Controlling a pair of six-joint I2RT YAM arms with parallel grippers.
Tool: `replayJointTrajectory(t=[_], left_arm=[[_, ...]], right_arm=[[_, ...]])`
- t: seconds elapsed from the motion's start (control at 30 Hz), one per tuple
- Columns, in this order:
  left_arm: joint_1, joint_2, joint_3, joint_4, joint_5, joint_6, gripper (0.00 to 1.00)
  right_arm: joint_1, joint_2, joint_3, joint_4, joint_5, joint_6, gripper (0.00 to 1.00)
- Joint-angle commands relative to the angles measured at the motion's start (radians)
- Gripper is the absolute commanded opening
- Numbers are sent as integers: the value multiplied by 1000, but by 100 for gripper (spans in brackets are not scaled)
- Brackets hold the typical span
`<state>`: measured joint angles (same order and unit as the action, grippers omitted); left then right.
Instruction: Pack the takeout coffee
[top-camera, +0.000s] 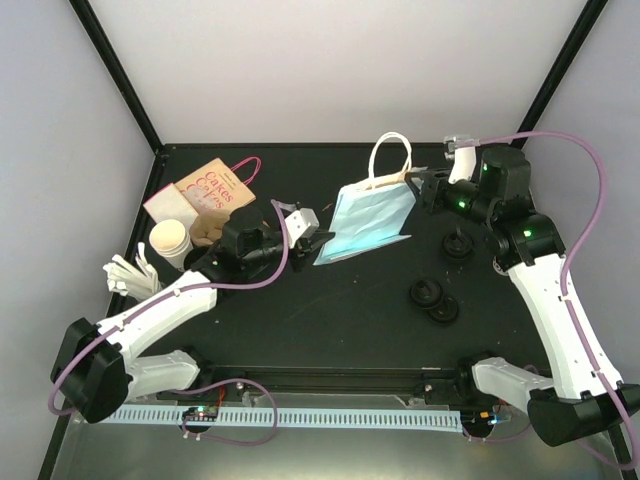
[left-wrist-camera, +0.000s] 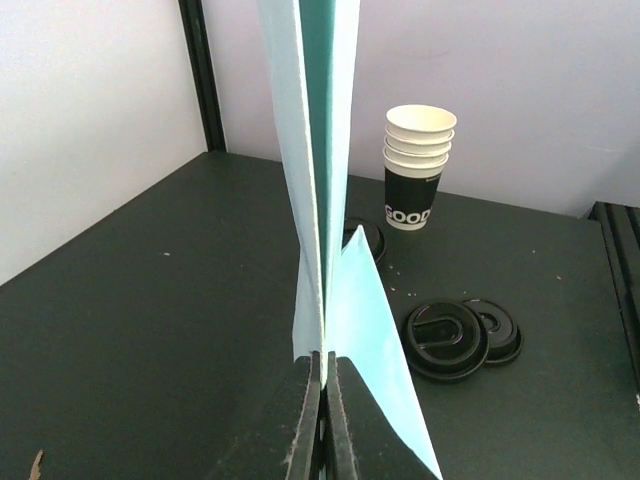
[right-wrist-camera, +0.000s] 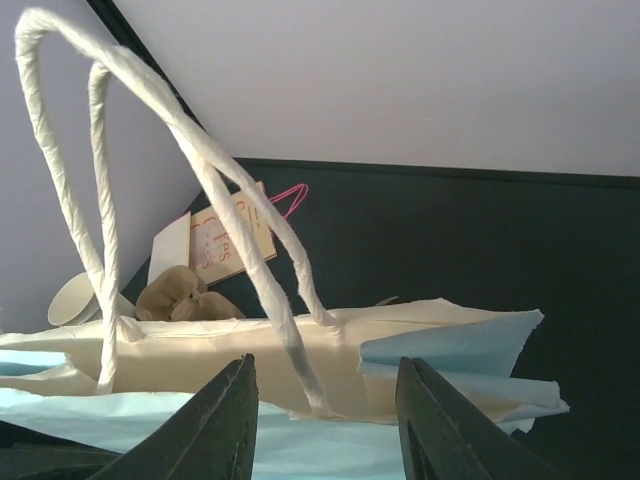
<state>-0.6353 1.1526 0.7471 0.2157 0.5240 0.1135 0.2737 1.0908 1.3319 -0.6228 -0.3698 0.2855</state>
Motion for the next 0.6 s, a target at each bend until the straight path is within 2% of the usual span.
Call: replayJointTrajectory(t=[0.0, 0.1, 0.2, 0.27, 0.3, 0.37, 0.5, 0.57], left_arm=[[-5, 7, 3, 28, 17, 22, 3], [-5, 7, 3, 26, 18, 21, 3], [-5, 7, 3, 25, 17, 23, 3], [-5, 7, 3, 25, 16, 24, 3], [-5, 7, 3, 25, 15, 24, 3], [-5, 10, 3, 27, 13, 24, 4], [-5, 17, 3, 24, 13, 23, 1], [-5, 23, 5, 24, 16, 23, 2]], right_arm=[[2, 19, 41, 4, -17, -16, 38], [2, 28, 46, 12, -22, -16, 35], [2, 38, 51, 11, -27, -12, 26], [2, 41, 50, 7, -17, -12, 25], [2, 41, 50, 4, -5, -12, 27], [2, 39, 47, -4, 26, -12, 40], [2, 3, 11, -2, 68, -1, 44], [2, -35, -33, 17, 85, 13, 50]])
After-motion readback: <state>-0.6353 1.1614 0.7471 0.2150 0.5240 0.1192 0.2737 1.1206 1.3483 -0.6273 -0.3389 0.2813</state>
